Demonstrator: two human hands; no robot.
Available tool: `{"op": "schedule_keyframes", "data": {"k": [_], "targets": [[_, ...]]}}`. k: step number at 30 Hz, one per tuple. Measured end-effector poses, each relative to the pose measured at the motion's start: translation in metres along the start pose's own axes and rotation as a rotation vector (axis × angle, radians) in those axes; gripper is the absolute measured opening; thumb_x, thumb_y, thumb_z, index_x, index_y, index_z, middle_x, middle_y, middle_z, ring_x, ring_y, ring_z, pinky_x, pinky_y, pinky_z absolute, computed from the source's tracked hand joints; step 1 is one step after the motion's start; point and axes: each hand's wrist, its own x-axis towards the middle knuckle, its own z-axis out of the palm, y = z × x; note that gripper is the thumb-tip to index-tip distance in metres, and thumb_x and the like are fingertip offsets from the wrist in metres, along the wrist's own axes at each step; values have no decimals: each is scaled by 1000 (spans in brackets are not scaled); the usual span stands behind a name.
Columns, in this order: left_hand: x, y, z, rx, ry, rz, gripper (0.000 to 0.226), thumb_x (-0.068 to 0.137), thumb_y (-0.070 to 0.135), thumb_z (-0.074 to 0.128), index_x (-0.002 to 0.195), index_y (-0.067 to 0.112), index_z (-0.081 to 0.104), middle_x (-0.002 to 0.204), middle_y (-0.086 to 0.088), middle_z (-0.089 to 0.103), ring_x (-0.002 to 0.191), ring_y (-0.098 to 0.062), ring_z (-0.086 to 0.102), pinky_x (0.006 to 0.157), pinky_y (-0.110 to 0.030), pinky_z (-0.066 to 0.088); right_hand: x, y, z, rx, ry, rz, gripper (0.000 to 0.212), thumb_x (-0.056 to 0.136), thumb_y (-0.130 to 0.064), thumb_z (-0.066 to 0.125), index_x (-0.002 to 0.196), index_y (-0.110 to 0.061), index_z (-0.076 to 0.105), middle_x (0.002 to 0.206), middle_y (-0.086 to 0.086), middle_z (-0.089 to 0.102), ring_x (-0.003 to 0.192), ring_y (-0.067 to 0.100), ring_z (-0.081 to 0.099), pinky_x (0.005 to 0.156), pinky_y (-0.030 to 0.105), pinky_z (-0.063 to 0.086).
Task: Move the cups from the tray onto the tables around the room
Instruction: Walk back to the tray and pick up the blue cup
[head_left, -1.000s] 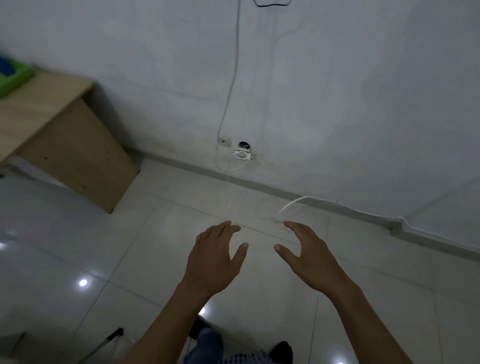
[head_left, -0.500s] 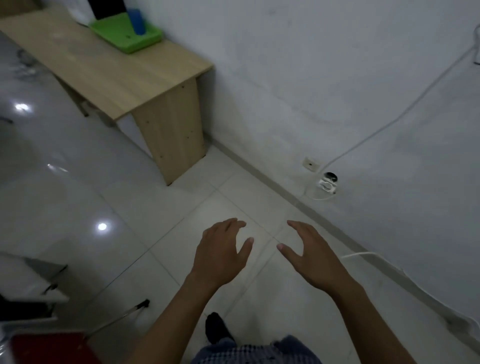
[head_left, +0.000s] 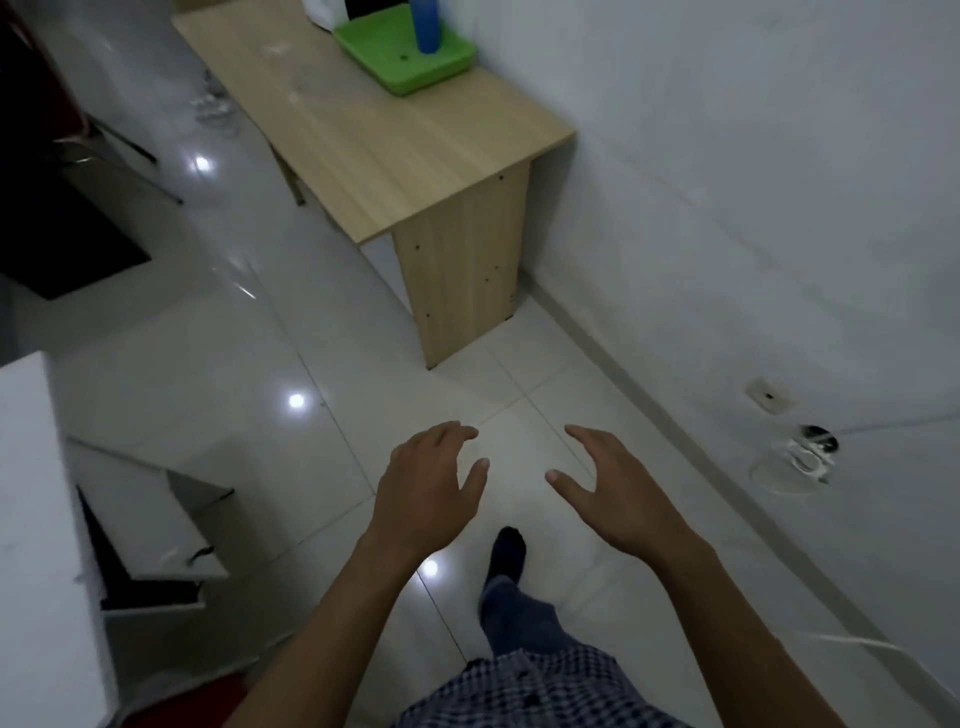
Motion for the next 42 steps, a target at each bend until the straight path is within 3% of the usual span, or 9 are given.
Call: {"op": "schedule_keyframes", "data": {"k": [9, 19, 28, 35, 42], "targets": [[116, -26, -53, 76, 38, -89, 44, 99, 44, 54, 137, 22, 55, 141, 3, 58, 129, -19, 53, 109, -37, 37, 140, -47, -33, 30, -75, -71, 69, 97, -54, 57, 156, -30, 31, 161, -5, 36, 144, 16, 39, 117, 33, 32], [188, -69, -96, 33, 92, -177, 43, 99, 43, 54, 137, 22, 56, 140, 3, 58, 126, -20, 55, 107, -38, 39, 243, -108, -45, -27, -108, -131, 67, 96, -54, 57, 154, -28, 36, 158, -3, 41, 141, 16, 43, 111, 32, 35], [260, -179, -162, -22, 133, -200, 43, 99, 43, 55, 136, 23, 57, 139, 6, 59, 123, -17, 57, 102, -33, 39, 339, -207, -4, -50, -82, -112, 66, 96, -54, 59, 153, -25, 40, 157, -3, 43, 143, 16, 42, 113, 31, 33], [306, -273, -226, -55, 132, -191, 42, 98, 46, 54, 134, 25, 58, 138, 8, 60, 121, -17, 59, 103, -38, 45, 404, -309, 39, -26, -90, -99, 67, 95, -53, 59, 153, -23, 42, 156, -4, 44, 141, 12, 42, 105, 21, 27], [346, -326, -268, -72, 139, -191, 43, 99, 48, 51, 137, 28, 55, 142, 12, 55, 112, -13, 61, 98, -31, 41, 454, -367, 64, 34, -135, -95, 71, 95, -55, 58, 155, -25, 38, 157, -6, 41, 129, 1, 41, 98, 9, 31]]}}
